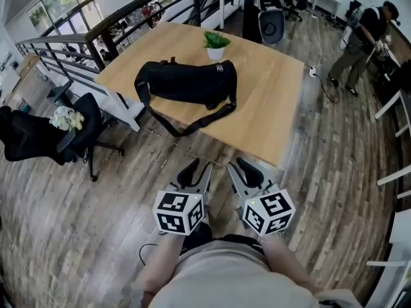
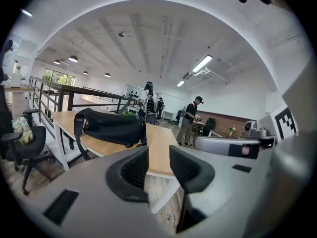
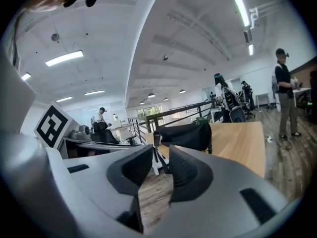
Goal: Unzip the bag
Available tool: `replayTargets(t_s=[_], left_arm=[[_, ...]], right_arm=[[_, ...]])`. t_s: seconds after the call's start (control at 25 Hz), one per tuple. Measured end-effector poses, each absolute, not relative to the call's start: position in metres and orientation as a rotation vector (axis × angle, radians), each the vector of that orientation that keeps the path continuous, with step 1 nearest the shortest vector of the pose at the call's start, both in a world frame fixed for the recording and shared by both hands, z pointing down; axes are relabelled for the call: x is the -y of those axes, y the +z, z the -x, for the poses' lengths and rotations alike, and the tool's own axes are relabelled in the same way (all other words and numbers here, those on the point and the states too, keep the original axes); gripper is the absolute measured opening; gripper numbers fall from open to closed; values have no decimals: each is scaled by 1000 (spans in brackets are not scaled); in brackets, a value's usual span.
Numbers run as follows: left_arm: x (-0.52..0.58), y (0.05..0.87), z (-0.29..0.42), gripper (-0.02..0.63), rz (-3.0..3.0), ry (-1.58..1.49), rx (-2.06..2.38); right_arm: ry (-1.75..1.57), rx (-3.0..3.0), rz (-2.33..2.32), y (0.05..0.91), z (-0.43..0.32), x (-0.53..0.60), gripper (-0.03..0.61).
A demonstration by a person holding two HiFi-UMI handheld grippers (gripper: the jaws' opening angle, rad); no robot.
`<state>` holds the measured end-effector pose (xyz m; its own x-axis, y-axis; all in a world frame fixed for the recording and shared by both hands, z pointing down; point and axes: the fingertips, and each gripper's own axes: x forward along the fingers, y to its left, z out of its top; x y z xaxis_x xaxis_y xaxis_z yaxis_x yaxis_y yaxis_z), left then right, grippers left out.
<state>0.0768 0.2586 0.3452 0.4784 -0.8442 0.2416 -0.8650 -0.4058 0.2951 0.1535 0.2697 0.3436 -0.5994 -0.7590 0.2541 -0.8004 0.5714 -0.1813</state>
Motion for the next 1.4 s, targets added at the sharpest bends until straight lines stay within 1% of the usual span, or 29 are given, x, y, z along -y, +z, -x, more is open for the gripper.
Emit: replayTargets(t_s=[0.28,0.6,1.0,1.24,1.4], left_arm=[[-208,348,-47,129,-2394,104,1367],[-196,365,-32,129,-2366,107,1318],[-170,375,-11,129,-2310,103,1359],[-125,375,-3,129,-2310,109,1380],[-84,376,-10,129,-2320,124,1357]], right_arm=[[427,2617,-1400,345,-123,-224,98],[461,2578,-1391,359,-105,-205,100],[487,2595,-1368,365,-93,-170,100],[494,2615,-1379,364,-88,-121,101],[501,2608,-1386,367,-92,-81,103]])
